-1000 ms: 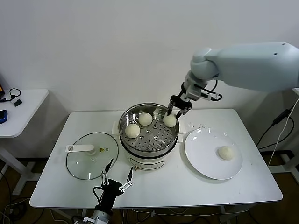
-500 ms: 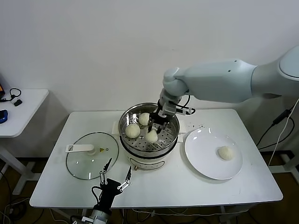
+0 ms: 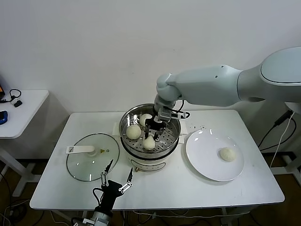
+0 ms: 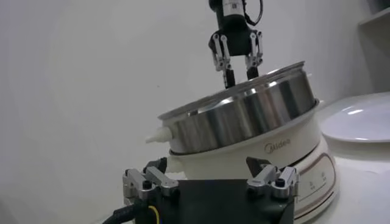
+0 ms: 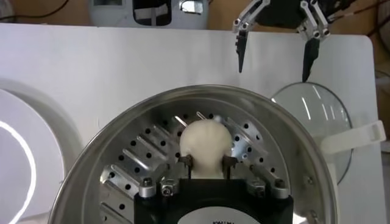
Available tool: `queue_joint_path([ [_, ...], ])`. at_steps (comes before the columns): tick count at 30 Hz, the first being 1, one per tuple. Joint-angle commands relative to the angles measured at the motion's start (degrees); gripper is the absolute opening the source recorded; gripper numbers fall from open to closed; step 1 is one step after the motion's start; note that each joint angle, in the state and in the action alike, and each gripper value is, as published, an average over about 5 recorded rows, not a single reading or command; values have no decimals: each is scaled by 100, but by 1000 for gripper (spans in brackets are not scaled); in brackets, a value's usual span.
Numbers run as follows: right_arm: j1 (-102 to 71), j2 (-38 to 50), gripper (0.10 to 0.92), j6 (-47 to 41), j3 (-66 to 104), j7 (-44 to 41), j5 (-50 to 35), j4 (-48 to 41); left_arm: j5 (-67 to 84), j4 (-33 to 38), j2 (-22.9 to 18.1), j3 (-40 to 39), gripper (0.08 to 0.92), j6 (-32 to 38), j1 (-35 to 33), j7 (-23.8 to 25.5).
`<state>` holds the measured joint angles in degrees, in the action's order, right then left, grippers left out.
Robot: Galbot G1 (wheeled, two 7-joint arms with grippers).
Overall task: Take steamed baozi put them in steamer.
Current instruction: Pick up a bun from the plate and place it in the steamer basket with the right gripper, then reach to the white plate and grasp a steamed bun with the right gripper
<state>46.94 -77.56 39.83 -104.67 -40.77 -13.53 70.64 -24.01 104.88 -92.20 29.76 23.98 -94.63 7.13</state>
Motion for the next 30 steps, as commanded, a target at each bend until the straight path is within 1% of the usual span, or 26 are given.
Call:
queue_joint_path([
  [1,19,-90,456,137,-77,20,-103,-23,-2,8,-280,-3,823,2,-7,5],
  [6,92,-76,598,133,-108,24,-111,2,-12,19,-280,-1,823,7,-17,17],
  [12,343,-11,764,194,-268,-47,-308,61,-20,26,-280,2,823,4,-19,19],
  [15,480,80,812,234,-353,-72,-402,63,-30,31,-280,-6,823,2,-14,19],
  [18,615,211,821,219,-447,-133,-507,44,-35,32,-280,-9,823,-1,-12,19],
  [24,860,559,823,53,-789,-549,-751,-101,-47,14,-280,-25,823,-6,-3,20],
  [30,971,1066,823,-684,-1182,-930,-1198,-113,-61,-1,-280,-48,823,-7,6,23],
])
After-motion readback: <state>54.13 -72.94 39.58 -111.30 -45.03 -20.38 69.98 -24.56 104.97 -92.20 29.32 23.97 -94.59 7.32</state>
